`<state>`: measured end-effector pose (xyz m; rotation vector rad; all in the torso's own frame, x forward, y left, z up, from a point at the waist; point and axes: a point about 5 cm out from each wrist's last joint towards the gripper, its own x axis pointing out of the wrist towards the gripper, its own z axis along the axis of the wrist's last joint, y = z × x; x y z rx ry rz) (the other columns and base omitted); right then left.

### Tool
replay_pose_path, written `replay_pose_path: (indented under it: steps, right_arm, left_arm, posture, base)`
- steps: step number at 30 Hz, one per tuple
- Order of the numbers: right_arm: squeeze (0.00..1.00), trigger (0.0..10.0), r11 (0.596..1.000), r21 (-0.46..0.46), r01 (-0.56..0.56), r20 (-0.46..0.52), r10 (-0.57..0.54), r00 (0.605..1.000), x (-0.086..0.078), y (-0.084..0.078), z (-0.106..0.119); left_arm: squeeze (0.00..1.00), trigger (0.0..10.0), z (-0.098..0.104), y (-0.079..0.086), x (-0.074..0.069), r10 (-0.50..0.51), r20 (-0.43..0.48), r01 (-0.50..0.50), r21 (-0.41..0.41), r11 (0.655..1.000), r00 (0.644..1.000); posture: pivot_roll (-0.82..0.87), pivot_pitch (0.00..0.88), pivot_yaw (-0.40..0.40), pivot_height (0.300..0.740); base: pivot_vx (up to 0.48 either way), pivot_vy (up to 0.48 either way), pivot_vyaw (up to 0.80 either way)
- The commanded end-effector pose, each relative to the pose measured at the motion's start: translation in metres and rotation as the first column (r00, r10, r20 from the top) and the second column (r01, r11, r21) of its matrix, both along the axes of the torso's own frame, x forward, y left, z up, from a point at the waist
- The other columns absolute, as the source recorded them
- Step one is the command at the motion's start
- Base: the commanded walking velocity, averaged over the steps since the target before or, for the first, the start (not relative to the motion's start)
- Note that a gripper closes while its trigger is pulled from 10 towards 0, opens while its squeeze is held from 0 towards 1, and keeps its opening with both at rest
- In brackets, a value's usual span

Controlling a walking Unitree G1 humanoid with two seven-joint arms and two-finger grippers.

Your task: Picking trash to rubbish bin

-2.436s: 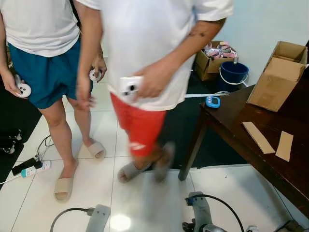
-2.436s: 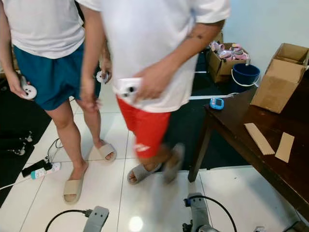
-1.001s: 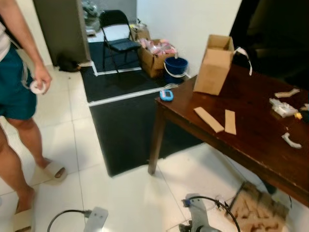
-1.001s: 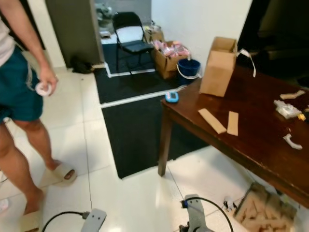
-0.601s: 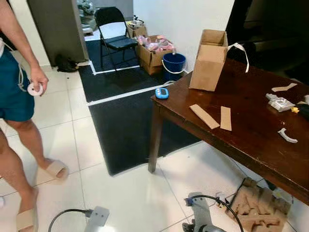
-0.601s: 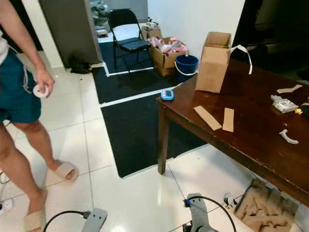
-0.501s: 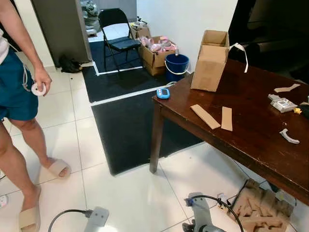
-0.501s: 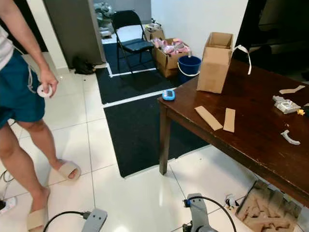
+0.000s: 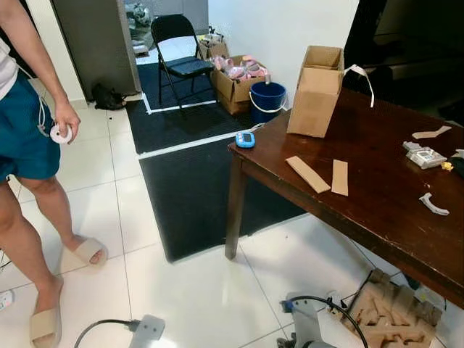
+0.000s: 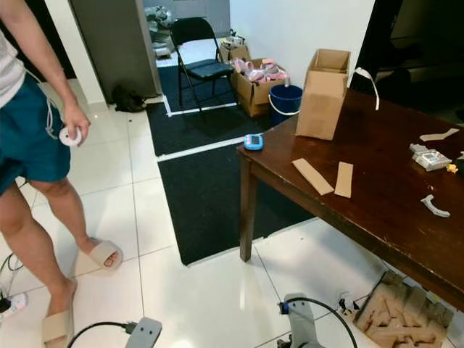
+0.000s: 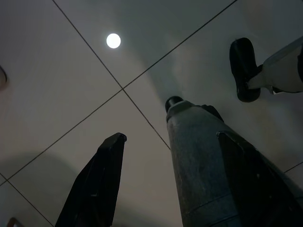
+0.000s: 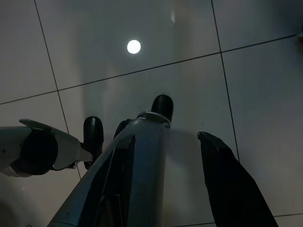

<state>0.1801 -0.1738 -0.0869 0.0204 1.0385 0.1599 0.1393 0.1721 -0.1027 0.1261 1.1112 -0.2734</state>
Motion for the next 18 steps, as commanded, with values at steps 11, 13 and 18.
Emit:
replay_pose_path:
  steps: [11,13,18]
  right_arm:
    - [0.0,10.0,1.0,0.001,-0.006,0.002,0.006,1.0,0.002,0.0017,0.0007]
    - [0.0,10.0,1.0,0.002,-0.006,0.001,0.006,1.0,0.0017,0.0018,0.0006]
    - [0.0,10.0,1.0,0.002,-0.006,0.0,0.006,1.0,0.0012,0.0022,0.0003]
  left_arm:
    - [0.0,10.0,-0.0024,0.0053,-0.0082,0.006,-0.019,-0.006,0.019,1.0,1.0]
    - [0.0,10.0,-0.0025,0.0057,-0.0087,0.004,-0.022,-0.004,0.022,1.0,1.0]
    - [0.0,10.0,-0.0027,0.0047,-0.0083,0.007,-0.024,-0.006,0.024,1.0,1.0]
  posture:
    - [0.02,0.021,0.002,0.74]
    - [0.02,0.021,0.002,0.74]
    - [0.01,0.02,0.002,0.74]
  base:
    - [0.0,0.0,0.0]
    - [0.0,0.0,0.0]
    - [0.0,0.0,0.0]
